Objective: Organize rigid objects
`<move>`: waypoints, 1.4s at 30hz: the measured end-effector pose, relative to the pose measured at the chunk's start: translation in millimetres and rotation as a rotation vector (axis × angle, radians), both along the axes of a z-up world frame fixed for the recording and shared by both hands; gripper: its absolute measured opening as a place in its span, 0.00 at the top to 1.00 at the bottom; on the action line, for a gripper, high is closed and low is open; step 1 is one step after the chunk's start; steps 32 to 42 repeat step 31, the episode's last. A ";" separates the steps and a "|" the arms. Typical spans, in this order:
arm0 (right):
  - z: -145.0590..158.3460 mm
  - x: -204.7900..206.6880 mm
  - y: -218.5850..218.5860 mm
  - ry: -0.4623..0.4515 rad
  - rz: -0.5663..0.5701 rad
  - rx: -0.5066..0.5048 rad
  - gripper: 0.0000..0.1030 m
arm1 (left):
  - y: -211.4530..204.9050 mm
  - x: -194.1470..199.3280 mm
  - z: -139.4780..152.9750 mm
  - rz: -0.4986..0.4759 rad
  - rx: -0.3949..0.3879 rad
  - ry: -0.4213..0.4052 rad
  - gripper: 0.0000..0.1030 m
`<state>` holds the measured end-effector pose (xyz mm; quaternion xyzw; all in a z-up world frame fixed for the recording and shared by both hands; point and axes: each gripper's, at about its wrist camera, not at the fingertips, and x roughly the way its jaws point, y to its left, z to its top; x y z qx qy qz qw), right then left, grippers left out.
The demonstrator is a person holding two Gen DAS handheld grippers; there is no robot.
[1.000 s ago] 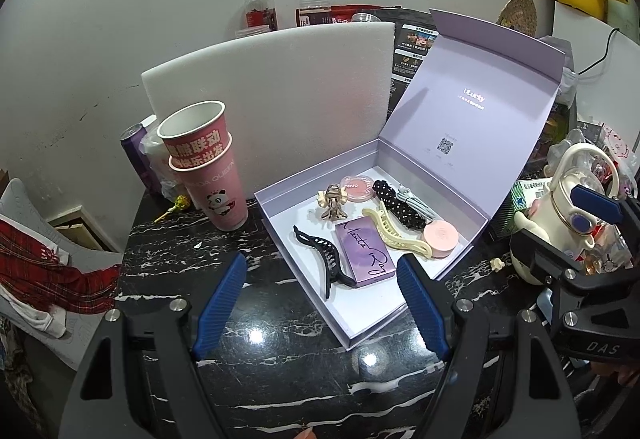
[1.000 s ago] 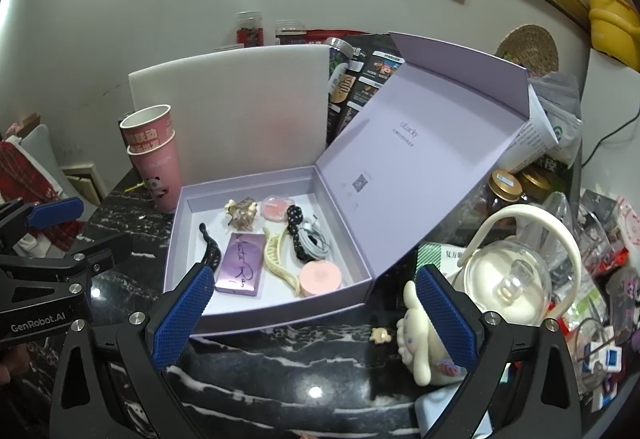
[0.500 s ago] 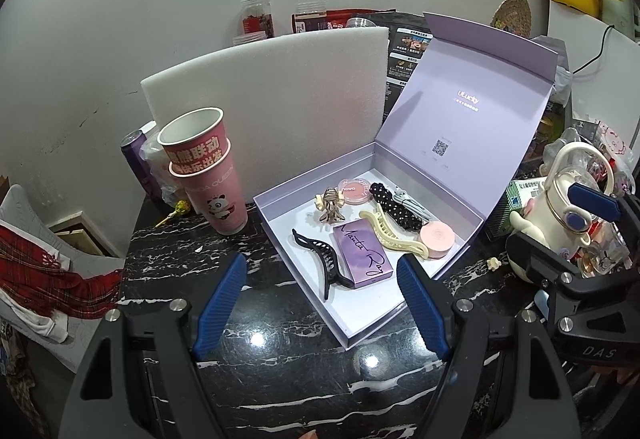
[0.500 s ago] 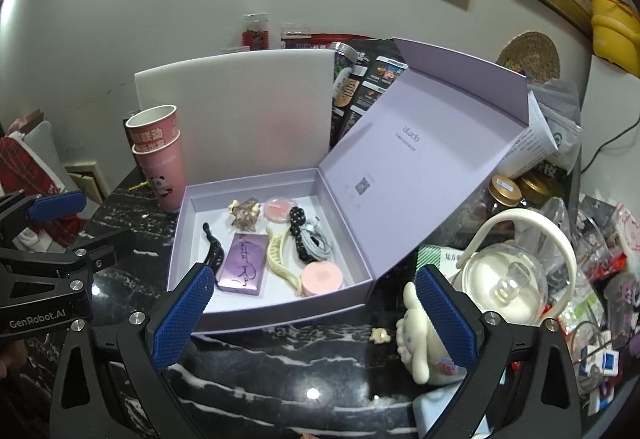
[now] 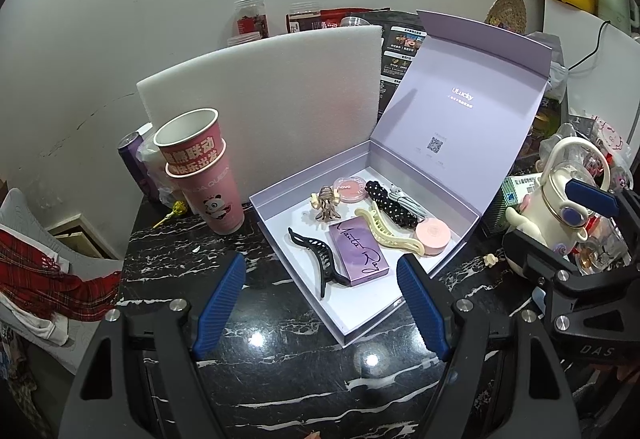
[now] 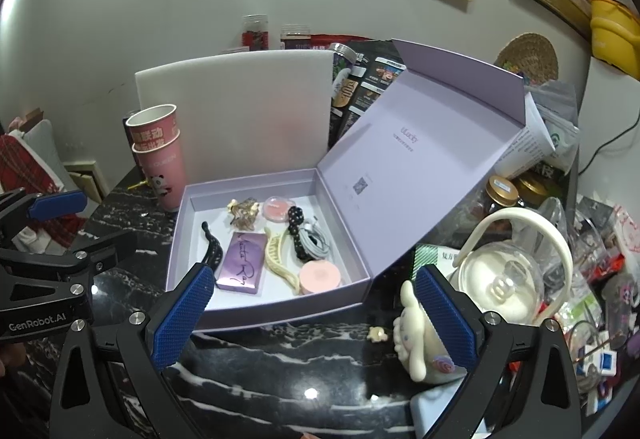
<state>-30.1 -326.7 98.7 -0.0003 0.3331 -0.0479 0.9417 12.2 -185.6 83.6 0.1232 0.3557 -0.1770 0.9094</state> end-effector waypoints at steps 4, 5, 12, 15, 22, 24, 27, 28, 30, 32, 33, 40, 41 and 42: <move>-0.4 0.1 -1.5 0.001 -0.003 0.004 0.00 | 0.3 0.0 0.5 0.002 0.003 -0.002 0.25; -0.6 -0.1 -1.8 0.002 -0.002 0.005 0.00 | 0.5 0.0 0.5 0.004 0.004 -0.004 0.25; -2.8 -0.2 -0.8 0.013 0.000 0.007 0.00 | 2.0 1.0 -0.1 -0.003 0.002 0.007 0.25; -3.1 -0.4 -0.6 0.016 -0.001 0.005 0.00 | 3.4 1.1 0.2 0.007 0.010 0.002 0.25; -4.1 -2.1 0.7 0.021 -0.003 0.004 0.00 | 4.8 -0.2 -0.3 0.008 0.011 0.005 0.25; -4.3 -2.8 1.3 0.023 -0.003 0.003 0.00 | 5.4 -0.1 -1.1 0.008 0.011 0.010 0.25; -4.2 -4.4 1.9 0.025 -0.004 0.004 0.00 | 7.5 0.0 -2.9 0.006 0.006 0.024 0.25; -4.2 -4.7 1.9 0.025 -0.004 0.004 0.00 | 7.8 -0.4 -3.4 0.005 0.003 0.027 0.25; -4.4 -5.4 2.2 0.026 -0.005 0.006 0.00 | 9.2 -1.0 -4.6 0.003 -0.003 0.031 0.25; -4.7 -5.9 2.6 0.027 -0.006 0.006 0.00 | 9.8 -1.8 -5.7 0.003 -0.002 0.028 0.25; -4.7 -5.9 2.6 0.027 -0.006 0.006 0.00 | 9.8 -1.8 -5.7 0.003 -0.002 0.028 0.25; -4.7 -5.9 2.6 0.027 -0.006 0.006 0.00 | 9.8 -1.8 -5.7 0.003 -0.002 0.028 0.25; -4.7 -5.9 2.6 0.027 -0.006 0.006 0.00 | 9.8 -1.8 -5.7 0.003 -0.002 0.028 0.25; -4.7 -5.9 2.6 0.027 -0.006 0.006 0.00 | 9.8 -1.8 -5.7 0.003 -0.002 0.028 0.25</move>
